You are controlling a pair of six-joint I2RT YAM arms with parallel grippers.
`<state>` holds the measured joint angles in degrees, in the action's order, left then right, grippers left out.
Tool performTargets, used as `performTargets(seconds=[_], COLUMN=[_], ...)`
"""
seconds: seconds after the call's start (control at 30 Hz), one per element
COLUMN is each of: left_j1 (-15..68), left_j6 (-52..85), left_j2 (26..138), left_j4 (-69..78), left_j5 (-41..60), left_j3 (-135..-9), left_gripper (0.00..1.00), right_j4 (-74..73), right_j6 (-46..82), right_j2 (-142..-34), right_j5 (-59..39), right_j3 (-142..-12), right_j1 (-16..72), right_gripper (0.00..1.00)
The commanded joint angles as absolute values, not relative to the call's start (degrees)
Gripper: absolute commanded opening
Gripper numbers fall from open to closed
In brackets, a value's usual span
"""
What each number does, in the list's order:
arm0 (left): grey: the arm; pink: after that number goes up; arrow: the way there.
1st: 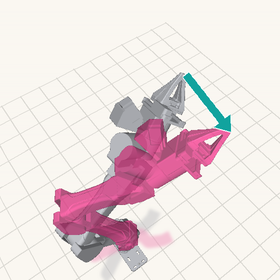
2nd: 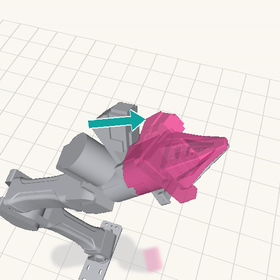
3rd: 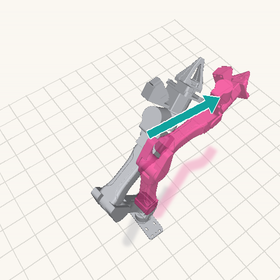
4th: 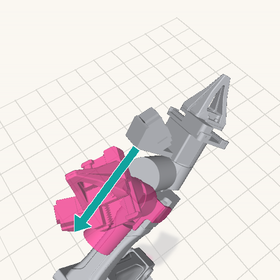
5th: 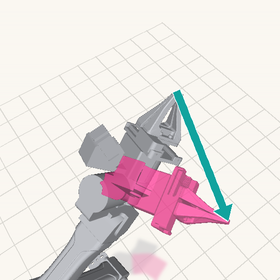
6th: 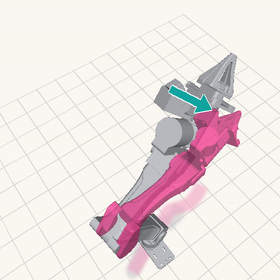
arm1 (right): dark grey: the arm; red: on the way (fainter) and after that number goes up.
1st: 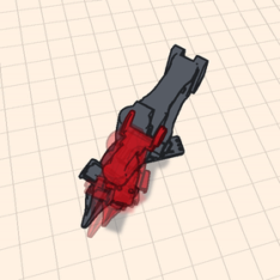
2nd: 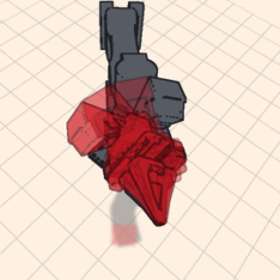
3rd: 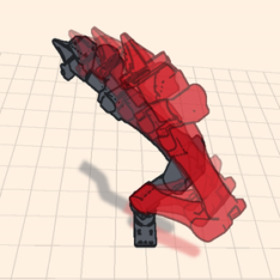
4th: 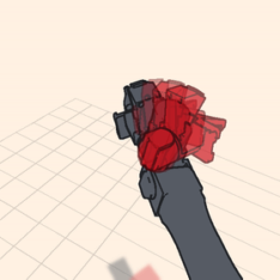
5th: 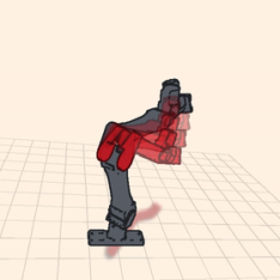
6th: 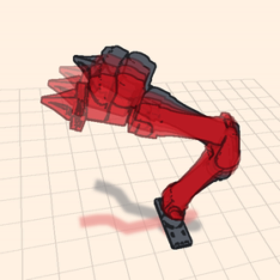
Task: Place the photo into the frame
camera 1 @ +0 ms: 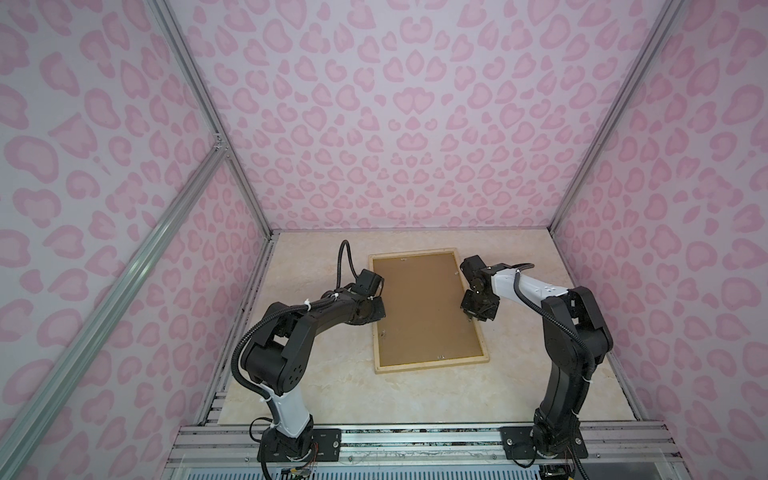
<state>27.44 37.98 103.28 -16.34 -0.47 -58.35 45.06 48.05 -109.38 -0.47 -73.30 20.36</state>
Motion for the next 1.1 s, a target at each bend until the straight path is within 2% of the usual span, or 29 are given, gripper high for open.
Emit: performTargets(seconds=[0.0,0.23,0.27,0.3,0.33,0.4,0.6,1.07], left_j1=[27.99,28.21,28.21,28.25,28.22,28.21,28.21,28.21], left_j6=[40.49,40.97,40.83,40.78,40.69,40.69,40.70,40.61], left_j2=[105.29,104.68,104.59,104.51,104.48,104.50,104.50,104.00], left_j4=[-20.92,-20.73,-20.87,-21.01,-21.01,-21.08,-21.27,-21.72], left_j5=[2.43,2.12,2.10,1.96,2.01,1.96,1.95,1.43], left_j3=[-57.48,-56.92,-56.93,-56.97,-57.05,-57.04,-57.26,-57.48], left_gripper=[0.06,0.06,0.06,0.06,0.06,0.06,0.06,0.06], right_j4=[48.34,45.79,46.29,46.67,46.67,46.87,46.55,48.39], right_j6=[52.56,48.40,47.88,47.28,46.75,46.23,46.31,47.89], right_j2=[-110.57,-108.02,-107.78,-107.41,-107.24,-107.14,-107.66,-108.94], right_j5=[0.09,1.01,1.91,2.79,3.08,3.13,2.99,4.40], right_j3=[-72.32,-72.47,-72.67,-72.67,-72.40,-72.08,-71.03,-71.07], right_j1=[20.82,22.92,23.02,23.10,22.99,22.90,22.59,21.36], right_gripper=[0.00,0.00,0.11,0.29,0.38,0.48,0.50,0.39])
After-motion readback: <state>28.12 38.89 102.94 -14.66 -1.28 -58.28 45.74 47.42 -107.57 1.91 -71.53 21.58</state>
